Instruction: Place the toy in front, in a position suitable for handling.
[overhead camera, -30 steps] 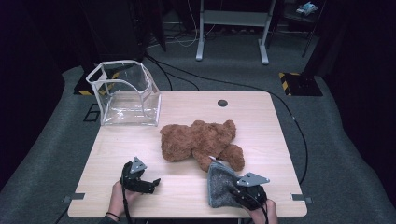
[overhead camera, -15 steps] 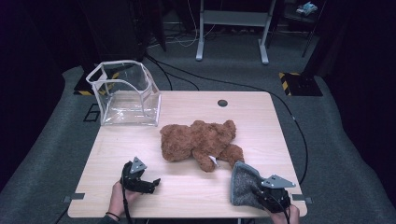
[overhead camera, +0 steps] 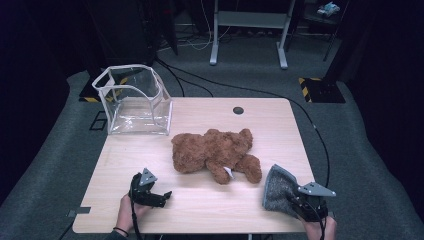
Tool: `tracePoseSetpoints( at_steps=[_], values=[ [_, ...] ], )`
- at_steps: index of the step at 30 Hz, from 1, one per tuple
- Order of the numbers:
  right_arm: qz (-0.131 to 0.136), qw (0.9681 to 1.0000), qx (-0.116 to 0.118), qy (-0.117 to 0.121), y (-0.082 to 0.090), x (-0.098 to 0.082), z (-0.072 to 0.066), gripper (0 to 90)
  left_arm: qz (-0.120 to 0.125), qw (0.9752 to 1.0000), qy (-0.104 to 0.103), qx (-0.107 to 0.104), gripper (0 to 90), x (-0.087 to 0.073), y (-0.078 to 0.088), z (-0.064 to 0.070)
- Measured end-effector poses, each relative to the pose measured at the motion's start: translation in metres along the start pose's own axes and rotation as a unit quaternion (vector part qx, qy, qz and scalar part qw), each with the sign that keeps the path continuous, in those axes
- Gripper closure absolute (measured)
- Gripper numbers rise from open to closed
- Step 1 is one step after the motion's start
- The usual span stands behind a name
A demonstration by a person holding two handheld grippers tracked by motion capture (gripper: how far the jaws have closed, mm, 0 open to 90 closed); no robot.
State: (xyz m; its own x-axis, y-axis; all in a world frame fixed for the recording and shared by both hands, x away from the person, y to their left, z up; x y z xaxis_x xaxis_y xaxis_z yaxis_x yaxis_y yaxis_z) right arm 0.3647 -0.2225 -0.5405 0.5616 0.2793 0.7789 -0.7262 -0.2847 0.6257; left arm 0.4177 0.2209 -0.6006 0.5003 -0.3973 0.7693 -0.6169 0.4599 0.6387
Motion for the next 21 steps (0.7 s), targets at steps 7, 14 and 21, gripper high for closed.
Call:
tracePoseSetpoints(
  at_steps=[7, 14, 21],
  values=[
    [0.006, 0.9998, -0.019, -0.008, -0.009, 0.012, 0.019, 78.1, 0.0, 1.0, 0.0, 0.0, 2.3, 0.0, 0.0, 0.0],
    [0.004, 0.9995, -0.03, -0.012, -0.021, 0.023, 0.031, 78.0, -0.003, 1.0, 0.0, -0.001, 2.3, 0.0, 0.0, 0.0],
    [-0.006, 0.9988, -0.041, -0.023, -0.033, 0.03, 0.043, 78.0, -0.003, 1.0, 0.0, -0.001, 2.3, 0.0, 0.0, 0.0]
  ],
)
Point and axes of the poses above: each handheld gripper's, and its own axes: y roughly backward along the jaws, x roughly out of its top, z roughly to its right, the point moved 10 cm from there along -y, roughly forward along the jaws, and after that the axes turned 4 degrees about z, right-handed, at the moved point
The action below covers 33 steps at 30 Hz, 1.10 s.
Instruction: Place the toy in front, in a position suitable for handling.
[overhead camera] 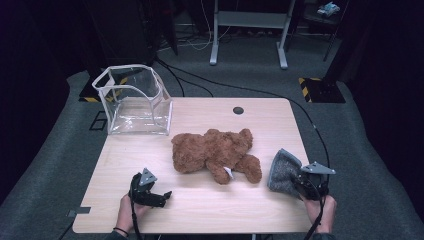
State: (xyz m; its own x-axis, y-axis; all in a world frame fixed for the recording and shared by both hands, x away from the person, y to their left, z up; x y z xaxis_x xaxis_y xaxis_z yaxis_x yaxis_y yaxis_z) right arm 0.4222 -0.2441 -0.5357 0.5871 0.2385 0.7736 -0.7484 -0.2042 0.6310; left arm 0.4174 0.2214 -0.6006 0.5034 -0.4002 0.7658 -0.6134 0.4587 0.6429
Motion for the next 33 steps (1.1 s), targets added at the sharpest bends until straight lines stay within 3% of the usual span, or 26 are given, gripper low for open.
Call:
tracePoseSetpoints(
  at_steps=[17, 28, 33],
  values=[
    [-0.024, 0.9993, -0.019, 0.021, -0.046, 0.036, 0.01, 76.3, 0.0, 1.0, 0.0, 0.0, 2.3, 0.0, 0.0, 0.0],
    [-0.047, 0.9984, -0.021, 0.022, -0.071, 0.038, 0.013, 72.4, 0.0, 1.0, -0.001, 0.0, 2.3, 0.0, 0.0, 0.0],
    [-0.052, 0.9983, -0.025, 0.01, -0.08, 0.038, 0.018, 72.5, 0.0, 1.0, -0.001, 0.0, 2.3, 0.0, 0.0, 0.0]
  ],
)
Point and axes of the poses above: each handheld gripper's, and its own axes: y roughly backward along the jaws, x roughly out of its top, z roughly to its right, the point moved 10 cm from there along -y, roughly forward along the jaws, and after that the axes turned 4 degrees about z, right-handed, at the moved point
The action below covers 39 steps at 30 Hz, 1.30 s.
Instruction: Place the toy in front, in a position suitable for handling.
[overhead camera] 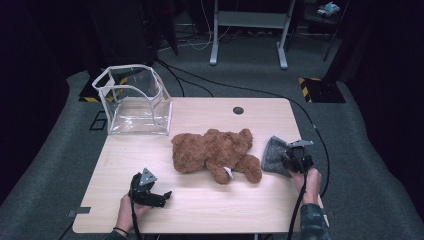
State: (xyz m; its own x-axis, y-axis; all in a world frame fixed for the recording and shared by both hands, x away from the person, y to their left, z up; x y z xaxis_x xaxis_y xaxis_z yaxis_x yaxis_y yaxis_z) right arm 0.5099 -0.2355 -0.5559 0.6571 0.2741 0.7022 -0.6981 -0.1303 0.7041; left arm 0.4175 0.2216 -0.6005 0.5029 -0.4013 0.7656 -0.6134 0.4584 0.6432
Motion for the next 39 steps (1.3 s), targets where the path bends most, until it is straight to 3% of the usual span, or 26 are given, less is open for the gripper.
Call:
tracePoseSetpoints(
  at_steps=[7, 8, 9, 12, 13, 18, 27, 31, 39],
  values=[
    [-0.002, 1.0, 0.001, 0.009, -0.011, 0.006, 0.003, 69.8, 0.001, 1.0, 0.001, 0.0, 2.3, 0.0, 0.0, 0.0],
    [-0.006, 1.0, 0.002, 0.001, -0.013, 0.006, 0.004, 66.6, 0.001, 1.0, 0.001, 0.0, 2.4, 0.0, 0.0, 0.0],
    [-0.011, 0.9999, -0.003, -0.003, -0.017, 0.005, 0.006, 54.9, 0.001, 1.0, 0.004, -0.001, 2.6, 0.0, 0.0, 0.001],
    [-0.014, 0.9996, -0.009, -0.022, -0.019, 0.004, 0.006, 33.3, 0.001, 1.0, 0.005, -0.001, 2.6, 0.0, 0.0, 0.001],
    [-0.014, 0.9996, -0.009, -0.022, -0.019, 0.004, 0.006, 33.3, 0.001, 1.0, 0.003, 0.0, 2.6, 0.0, 0.0, 0.0],
    [0.007, 0.9992, 0.01, -0.038, 0.0, 0.009, 0.001, 16.3, 0.001, 1.0, 0.004, -0.001, 2.6, 0.0, 0.0, 0.001],
    [0.032, 0.9981, 0.046, -0.027, 0.025, 0.016, -0.024, 8.8, 0.002, 1.0, 0.004, -0.001, 3.5, 0.001, 0.001, -0.002],
    [0.038, 0.9974, 0.059, -0.016, 0.031, 0.018, -0.035, 6.3, 0.022, 0.9996, 0.015, -0.003, 5.0, 0.007, 0.001, -0.003],
    [0.054, 0.9938, 0.096, 0.012, 0.039, 0.028, -0.063, 4.9, 0.035, 0.999, 0.006, -0.028, 5.9, 0.035, 0.003, 0.006]
  ],
)
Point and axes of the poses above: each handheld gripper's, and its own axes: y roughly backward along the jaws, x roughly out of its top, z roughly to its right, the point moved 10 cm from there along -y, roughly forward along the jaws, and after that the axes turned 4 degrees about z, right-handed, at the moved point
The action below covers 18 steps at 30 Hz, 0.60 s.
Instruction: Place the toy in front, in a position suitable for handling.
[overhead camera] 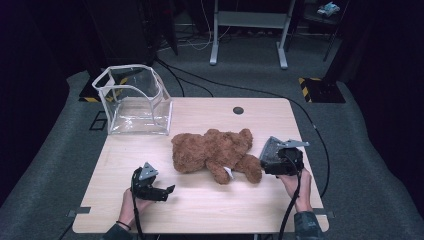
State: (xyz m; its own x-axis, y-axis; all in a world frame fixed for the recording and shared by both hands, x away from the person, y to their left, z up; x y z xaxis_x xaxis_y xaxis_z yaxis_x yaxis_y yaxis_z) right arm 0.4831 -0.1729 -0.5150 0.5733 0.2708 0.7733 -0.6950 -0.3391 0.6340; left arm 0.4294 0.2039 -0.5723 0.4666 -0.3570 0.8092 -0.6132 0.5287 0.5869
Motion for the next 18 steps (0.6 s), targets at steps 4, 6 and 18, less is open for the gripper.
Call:
tracePoseSetpoints(
  at_steps=[4, 6, 18],
  values=[
    [-0.01, 0.9996, 0.023, 0.008, -0.012, 0.003, -0.022, 4.9, 0.008, 0.9999, 0.0, -0.01, 8.1, 0.017, -0.007, 0.006],
    [-0.011, 0.9995, 0.028, 0.008, -0.016, 0.004, -0.026, 5.0, 0.01, 0.9999, 0.004, -0.013, 8.6, 0.024, -0.011, 0.008],
    [-0.059, 0.9961, 0.065, 0.012, -0.06, 0.0, -0.057, 2.3, 0.028, 0.9994, 0.018, -0.006, 14.4, 0.039, -0.034, 0.008]
  ],
)
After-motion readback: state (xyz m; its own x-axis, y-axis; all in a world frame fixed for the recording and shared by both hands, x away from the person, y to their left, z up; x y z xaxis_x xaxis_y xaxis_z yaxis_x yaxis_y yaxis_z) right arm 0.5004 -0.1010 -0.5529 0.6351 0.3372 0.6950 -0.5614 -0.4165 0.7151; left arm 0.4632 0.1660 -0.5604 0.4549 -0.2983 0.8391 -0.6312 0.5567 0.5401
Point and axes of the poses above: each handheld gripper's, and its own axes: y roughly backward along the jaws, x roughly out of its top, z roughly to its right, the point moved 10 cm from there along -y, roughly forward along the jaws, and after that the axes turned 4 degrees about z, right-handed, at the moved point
